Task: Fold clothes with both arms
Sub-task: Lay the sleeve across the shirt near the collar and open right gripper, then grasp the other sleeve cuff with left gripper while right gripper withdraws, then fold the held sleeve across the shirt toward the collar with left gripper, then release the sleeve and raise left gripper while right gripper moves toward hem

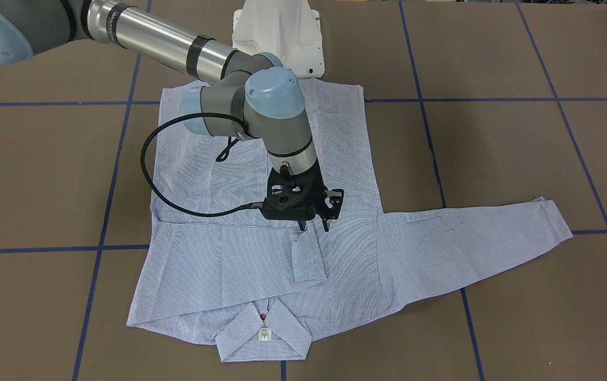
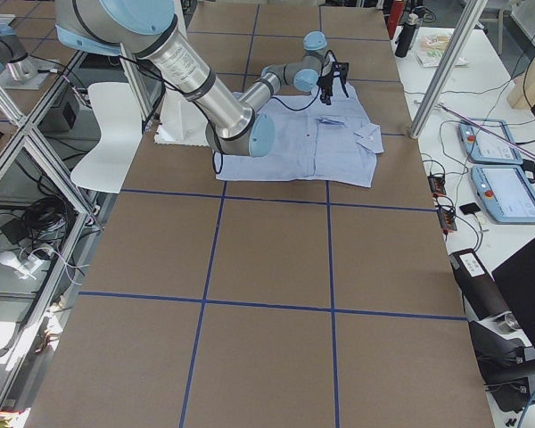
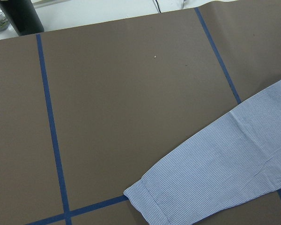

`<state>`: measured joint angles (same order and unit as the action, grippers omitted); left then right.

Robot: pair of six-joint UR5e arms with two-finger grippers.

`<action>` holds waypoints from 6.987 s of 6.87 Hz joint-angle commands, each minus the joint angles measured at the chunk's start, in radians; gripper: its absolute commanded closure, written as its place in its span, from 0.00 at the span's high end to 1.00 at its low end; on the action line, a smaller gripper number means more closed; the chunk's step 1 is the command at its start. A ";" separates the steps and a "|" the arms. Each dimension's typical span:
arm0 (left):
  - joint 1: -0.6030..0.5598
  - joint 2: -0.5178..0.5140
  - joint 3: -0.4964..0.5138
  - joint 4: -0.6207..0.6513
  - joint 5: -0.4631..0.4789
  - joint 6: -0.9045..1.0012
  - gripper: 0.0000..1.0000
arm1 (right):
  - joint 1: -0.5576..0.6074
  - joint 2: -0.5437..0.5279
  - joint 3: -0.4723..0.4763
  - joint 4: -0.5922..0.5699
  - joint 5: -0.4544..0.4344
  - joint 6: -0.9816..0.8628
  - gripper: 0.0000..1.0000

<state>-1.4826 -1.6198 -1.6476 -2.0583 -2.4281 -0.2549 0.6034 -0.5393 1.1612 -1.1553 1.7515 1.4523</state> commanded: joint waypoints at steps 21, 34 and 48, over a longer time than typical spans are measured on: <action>0.360 -0.218 0.229 -0.439 0.053 -0.794 0.00 | 0.300 -0.506 0.400 -0.018 0.200 -0.016 0.99; 0.889 -0.899 0.322 -0.171 0.567 -1.015 0.00 | 0.372 -0.685 0.439 -0.004 0.186 -0.193 1.00; 0.963 -0.759 0.000 0.001 0.679 -0.981 0.77 | 0.157 -0.988 0.826 -0.007 0.066 0.096 0.99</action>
<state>-0.4958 -2.5126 -1.4608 -2.1258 -1.7365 -1.2847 0.8691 -1.4438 1.8659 -1.1616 1.8909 1.4252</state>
